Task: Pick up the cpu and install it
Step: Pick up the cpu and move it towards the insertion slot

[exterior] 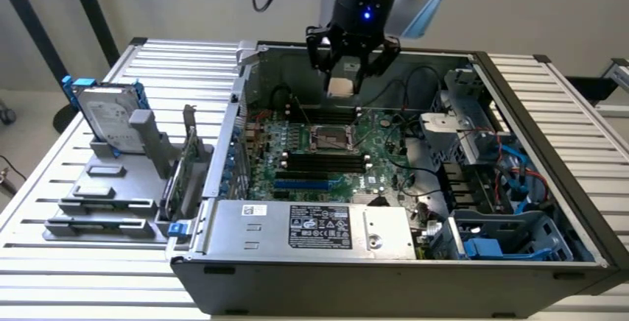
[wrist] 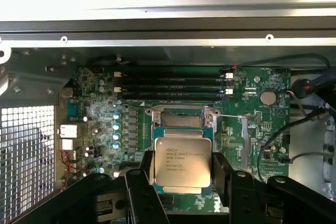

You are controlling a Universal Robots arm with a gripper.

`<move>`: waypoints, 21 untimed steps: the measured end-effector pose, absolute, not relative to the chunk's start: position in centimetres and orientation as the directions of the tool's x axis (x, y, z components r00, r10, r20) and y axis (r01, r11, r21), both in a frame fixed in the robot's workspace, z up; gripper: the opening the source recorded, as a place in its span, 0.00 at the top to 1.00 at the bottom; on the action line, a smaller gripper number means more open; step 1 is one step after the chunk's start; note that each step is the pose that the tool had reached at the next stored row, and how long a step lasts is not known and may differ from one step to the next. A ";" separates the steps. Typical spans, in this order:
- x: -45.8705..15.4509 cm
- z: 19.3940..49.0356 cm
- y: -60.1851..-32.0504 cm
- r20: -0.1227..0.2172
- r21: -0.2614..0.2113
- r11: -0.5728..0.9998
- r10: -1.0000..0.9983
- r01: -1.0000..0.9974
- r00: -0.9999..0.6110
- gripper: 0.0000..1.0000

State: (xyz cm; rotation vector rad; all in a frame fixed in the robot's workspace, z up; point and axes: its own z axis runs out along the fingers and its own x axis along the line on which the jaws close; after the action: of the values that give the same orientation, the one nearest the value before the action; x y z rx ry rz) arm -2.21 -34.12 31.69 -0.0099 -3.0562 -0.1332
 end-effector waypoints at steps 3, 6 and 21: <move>-2.3 31.1 -34.1 0.083 0.086 0.996 0.003 0.010 -0.997 0.46; -2.5 30.6 -34.1 0.082 0.087 0.996 0.003 0.010 -0.997 0.46; -2.7 29.2 -34.0 0.080 0.086 0.996 0.003 0.010 -0.997 0.46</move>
State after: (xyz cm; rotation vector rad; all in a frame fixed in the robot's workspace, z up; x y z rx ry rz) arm -2.72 -33.98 29.17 -0.0097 -3.0590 -0.1329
